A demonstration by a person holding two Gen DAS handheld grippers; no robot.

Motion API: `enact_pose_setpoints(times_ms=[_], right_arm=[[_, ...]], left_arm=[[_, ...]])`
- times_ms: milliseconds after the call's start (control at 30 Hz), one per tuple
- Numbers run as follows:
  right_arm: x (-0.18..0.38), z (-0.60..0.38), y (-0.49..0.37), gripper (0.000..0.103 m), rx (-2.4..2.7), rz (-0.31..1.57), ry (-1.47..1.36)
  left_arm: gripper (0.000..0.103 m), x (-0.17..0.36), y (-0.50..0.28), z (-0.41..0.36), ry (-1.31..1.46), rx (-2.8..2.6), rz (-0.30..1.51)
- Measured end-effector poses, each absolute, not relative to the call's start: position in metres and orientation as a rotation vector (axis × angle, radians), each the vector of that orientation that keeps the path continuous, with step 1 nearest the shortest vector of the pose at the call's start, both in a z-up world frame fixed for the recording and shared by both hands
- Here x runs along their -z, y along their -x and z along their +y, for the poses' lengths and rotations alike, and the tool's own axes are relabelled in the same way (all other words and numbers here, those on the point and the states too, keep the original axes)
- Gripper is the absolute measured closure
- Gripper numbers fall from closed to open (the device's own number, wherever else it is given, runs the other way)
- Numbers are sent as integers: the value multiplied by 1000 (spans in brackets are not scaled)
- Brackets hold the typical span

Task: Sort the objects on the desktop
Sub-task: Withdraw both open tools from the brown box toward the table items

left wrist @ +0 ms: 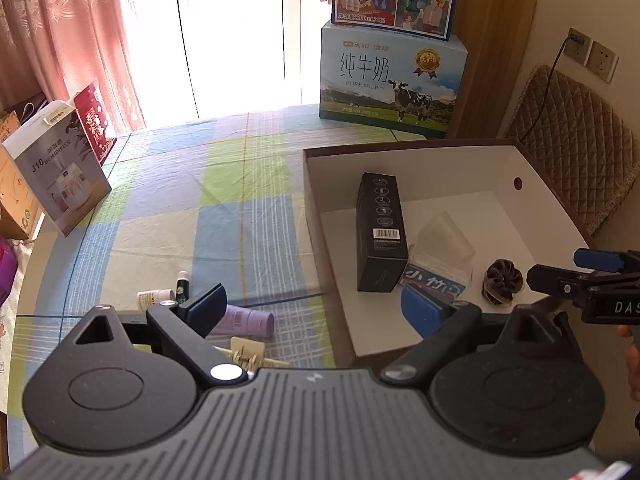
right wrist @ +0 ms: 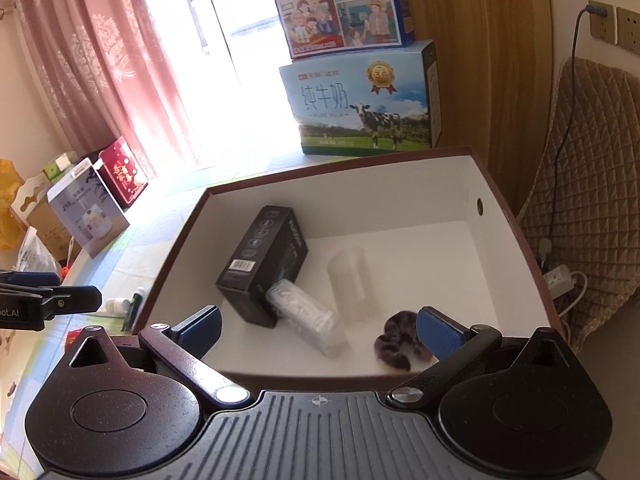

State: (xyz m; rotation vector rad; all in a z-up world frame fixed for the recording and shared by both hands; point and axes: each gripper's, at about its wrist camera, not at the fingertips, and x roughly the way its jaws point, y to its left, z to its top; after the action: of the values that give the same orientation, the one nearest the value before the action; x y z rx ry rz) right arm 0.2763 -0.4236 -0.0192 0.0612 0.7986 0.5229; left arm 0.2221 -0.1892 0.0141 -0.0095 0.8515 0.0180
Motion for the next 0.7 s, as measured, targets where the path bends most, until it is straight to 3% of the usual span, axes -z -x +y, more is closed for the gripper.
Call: enact_pose_setpoints(times_ms=[700], right_arm=[[29, -358, -194, 2, -578, 854, -38]], left_arm=[[11, -6, -148, -105, 5, -42, 892]])
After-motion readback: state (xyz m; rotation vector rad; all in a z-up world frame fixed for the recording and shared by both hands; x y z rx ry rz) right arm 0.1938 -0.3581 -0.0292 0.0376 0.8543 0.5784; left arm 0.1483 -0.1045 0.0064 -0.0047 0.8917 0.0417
